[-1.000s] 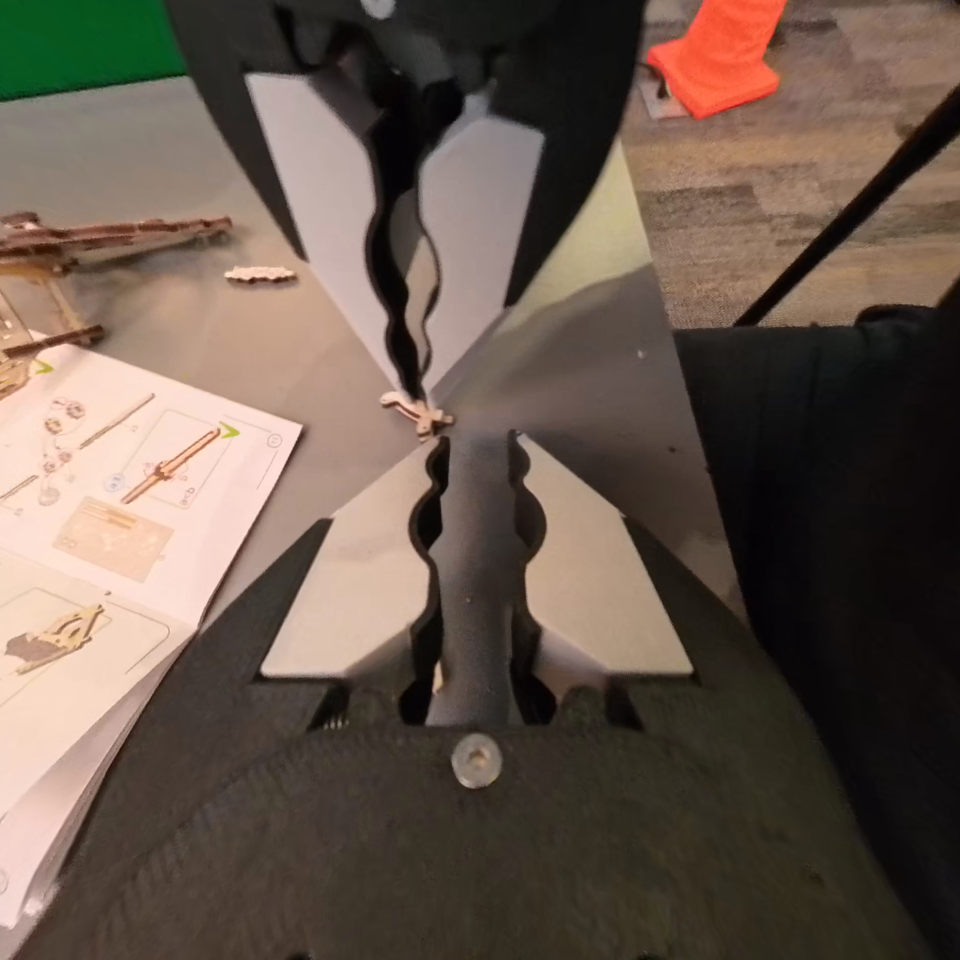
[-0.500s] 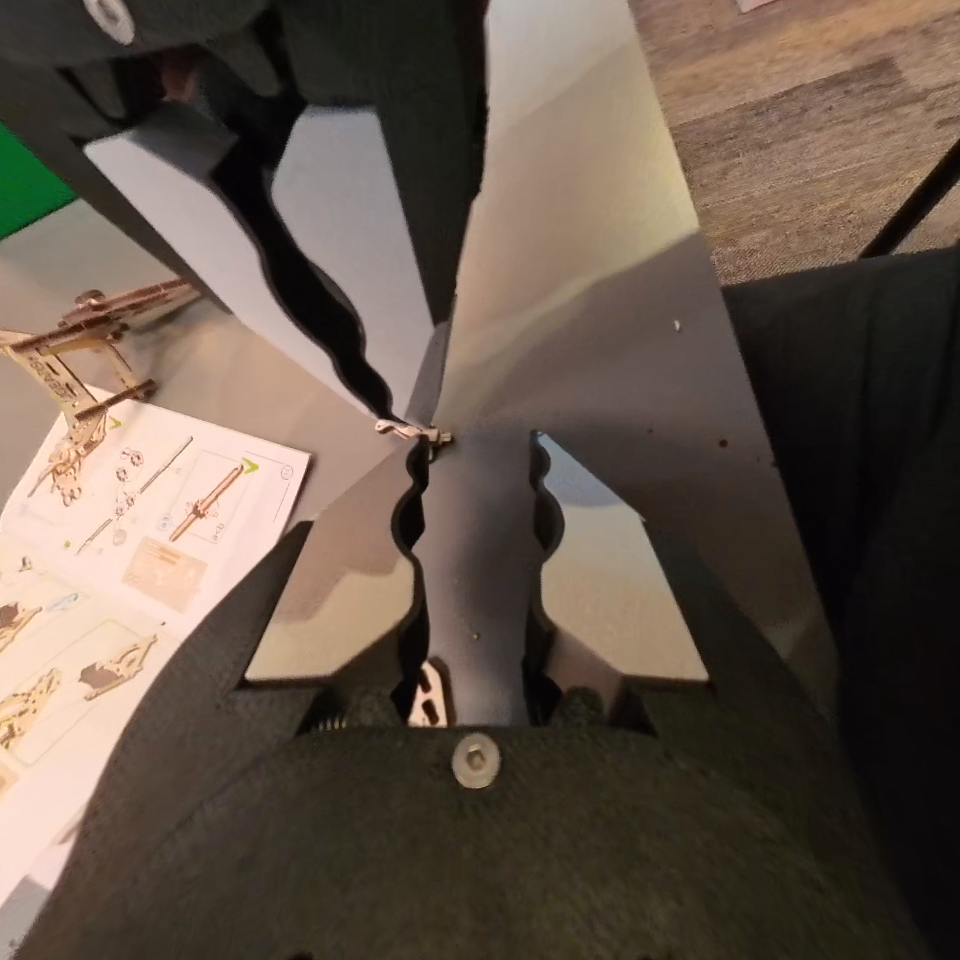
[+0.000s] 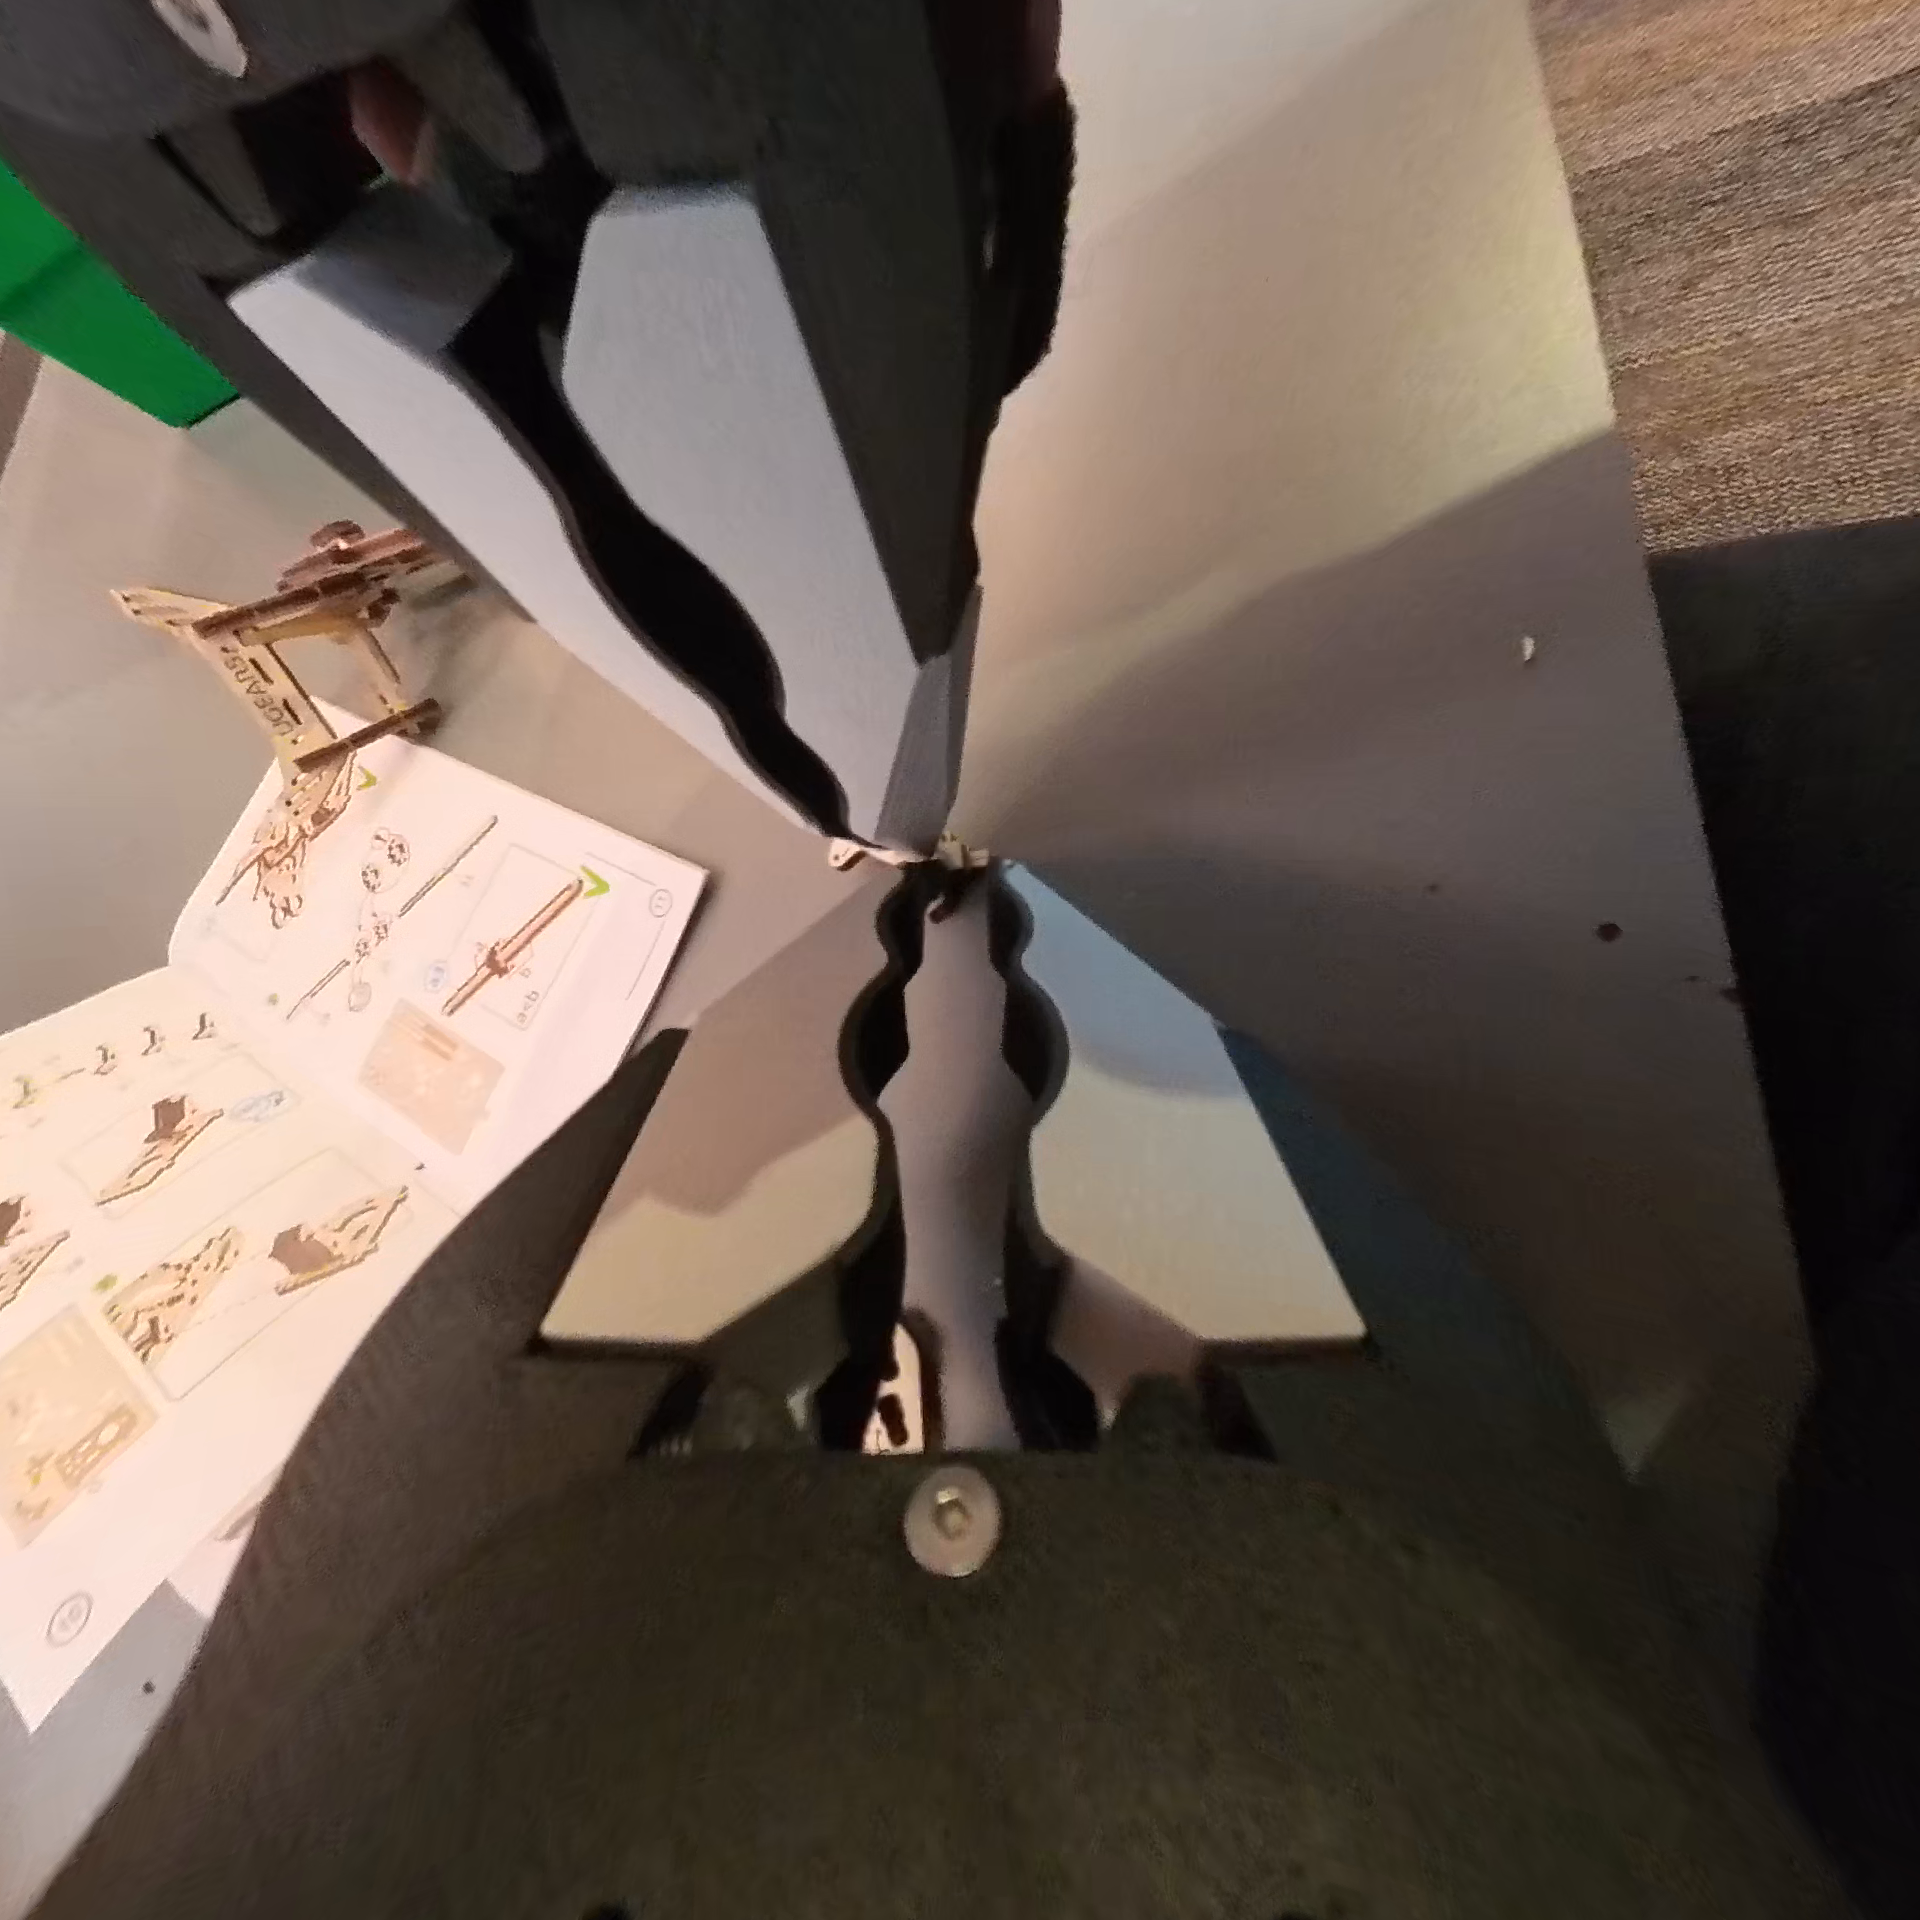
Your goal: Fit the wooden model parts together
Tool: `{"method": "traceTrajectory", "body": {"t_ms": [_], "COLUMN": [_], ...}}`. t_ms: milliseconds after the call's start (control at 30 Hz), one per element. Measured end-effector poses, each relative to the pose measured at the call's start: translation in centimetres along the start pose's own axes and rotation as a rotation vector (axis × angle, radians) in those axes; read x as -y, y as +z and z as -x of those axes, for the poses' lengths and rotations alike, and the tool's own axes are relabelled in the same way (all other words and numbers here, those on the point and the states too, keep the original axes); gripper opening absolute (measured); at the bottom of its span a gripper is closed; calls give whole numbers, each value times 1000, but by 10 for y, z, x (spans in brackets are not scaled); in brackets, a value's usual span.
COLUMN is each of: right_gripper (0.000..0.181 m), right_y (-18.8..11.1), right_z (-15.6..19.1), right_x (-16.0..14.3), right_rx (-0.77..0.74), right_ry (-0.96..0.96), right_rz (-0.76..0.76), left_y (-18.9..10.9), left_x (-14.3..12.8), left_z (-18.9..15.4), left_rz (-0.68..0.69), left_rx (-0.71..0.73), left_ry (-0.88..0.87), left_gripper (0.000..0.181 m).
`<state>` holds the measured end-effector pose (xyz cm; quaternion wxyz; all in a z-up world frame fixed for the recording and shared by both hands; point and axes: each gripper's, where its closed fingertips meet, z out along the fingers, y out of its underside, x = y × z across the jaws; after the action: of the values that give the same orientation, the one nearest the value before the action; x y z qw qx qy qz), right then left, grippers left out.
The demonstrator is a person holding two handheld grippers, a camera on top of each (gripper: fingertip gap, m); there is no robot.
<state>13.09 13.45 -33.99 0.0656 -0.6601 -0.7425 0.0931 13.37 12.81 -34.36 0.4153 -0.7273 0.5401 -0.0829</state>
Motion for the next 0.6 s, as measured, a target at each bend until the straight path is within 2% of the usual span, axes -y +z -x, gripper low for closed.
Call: {"method": "traceTrajectory", "body": {"t_ms": [600], "right_gripper": [1], "right_y": [1], "right_z": [-1], "right_x": [-1], "right_rx": [24], "right_ry": [36], "right_rz": [14], "left_y": [1], "left_x": [-2], "left_z": [1], "left_rz": [14], "left_rx": [-37], "left_ry": [-54], "left_gripper": [7]}}
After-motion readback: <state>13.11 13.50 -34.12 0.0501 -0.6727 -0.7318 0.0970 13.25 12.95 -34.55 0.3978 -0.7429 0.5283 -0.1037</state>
